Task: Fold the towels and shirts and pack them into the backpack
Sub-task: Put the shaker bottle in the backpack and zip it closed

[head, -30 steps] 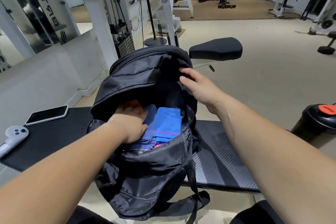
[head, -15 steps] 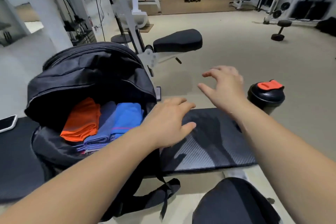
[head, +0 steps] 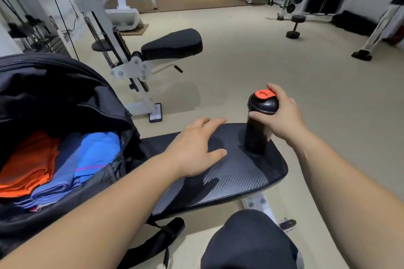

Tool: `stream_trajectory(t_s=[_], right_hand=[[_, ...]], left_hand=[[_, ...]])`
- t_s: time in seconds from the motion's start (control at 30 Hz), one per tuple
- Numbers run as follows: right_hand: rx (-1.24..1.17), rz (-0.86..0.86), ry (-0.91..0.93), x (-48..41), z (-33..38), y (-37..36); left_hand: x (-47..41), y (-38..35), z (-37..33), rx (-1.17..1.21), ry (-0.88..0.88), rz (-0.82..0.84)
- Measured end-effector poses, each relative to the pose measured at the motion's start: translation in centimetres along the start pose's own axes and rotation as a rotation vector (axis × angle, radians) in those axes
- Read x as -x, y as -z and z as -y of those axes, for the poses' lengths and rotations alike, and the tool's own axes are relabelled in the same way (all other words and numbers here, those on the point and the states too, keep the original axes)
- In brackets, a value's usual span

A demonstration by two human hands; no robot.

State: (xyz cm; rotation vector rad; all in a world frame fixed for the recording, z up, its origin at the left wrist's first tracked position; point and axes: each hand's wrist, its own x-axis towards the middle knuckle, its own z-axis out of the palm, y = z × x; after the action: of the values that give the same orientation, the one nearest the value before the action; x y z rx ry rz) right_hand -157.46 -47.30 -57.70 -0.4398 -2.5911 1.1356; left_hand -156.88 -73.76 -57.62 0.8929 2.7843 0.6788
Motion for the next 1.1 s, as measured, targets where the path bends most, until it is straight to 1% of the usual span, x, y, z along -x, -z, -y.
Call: stream_trajectory(t_s=[0.1,0.2,0.3,0.4,0.53,0.6,0.73,0.83,0.9,1.0,1.1], right_hand=[[0.041,0.082,0.096,0.1,1.0,-0.8],[0.001,0.183,0.171,0.5,1.7,-1.5],[-0.104,0.231,0.245,1.1,2.2,-1.7],[-0.238,0.228,0.315,2.2,3.5,-1.2],[-0.374,0.266,0.351,3.8,6.0,-0.5],[-0.424,0.269,0.353,4.5,7.0,-0.4],[-0.466,0.246,0.357,5.5,8.5,-1.0],[-0.45,0.203,0.367,5.8,9.2,-1.8],[-0.482,0.196,0.364,5.7,9.8,-2.3],[-0.687,0.155,0.251,5.3,10.7,-3.2],[-0.741,0.069,0.119,5.4,11.7,-4.6]], left_hand=[[0.1,-0.3,0.0,0.03,0.013,-0.001],[0.3,-0.3,-0.4,0.09,0.017,-0.02],[0.5,0.0,-1.1,0.159,0.001,-0.085],[0.6,0.3,-1.5,0.203,-0.026,-0.172],[0.6,0.4,-1.7,0.311,-0.079,-0.268],[0.6,0.2,-1.8,0.353,-0.11,-0.338],[0.6,0.2,-1.7,0.355,-0.095,-0.417],[0.6,0.9,-1.1,0.362,-0.07,-0.43],[0.4,1.9,-0.9,0.373,-0.081,-0.428],[0.0,4.3,-0.6,0.383,-0.092,-0.488],[-0.3,7.9,0.0,0.393,-0.063,-0.617]])
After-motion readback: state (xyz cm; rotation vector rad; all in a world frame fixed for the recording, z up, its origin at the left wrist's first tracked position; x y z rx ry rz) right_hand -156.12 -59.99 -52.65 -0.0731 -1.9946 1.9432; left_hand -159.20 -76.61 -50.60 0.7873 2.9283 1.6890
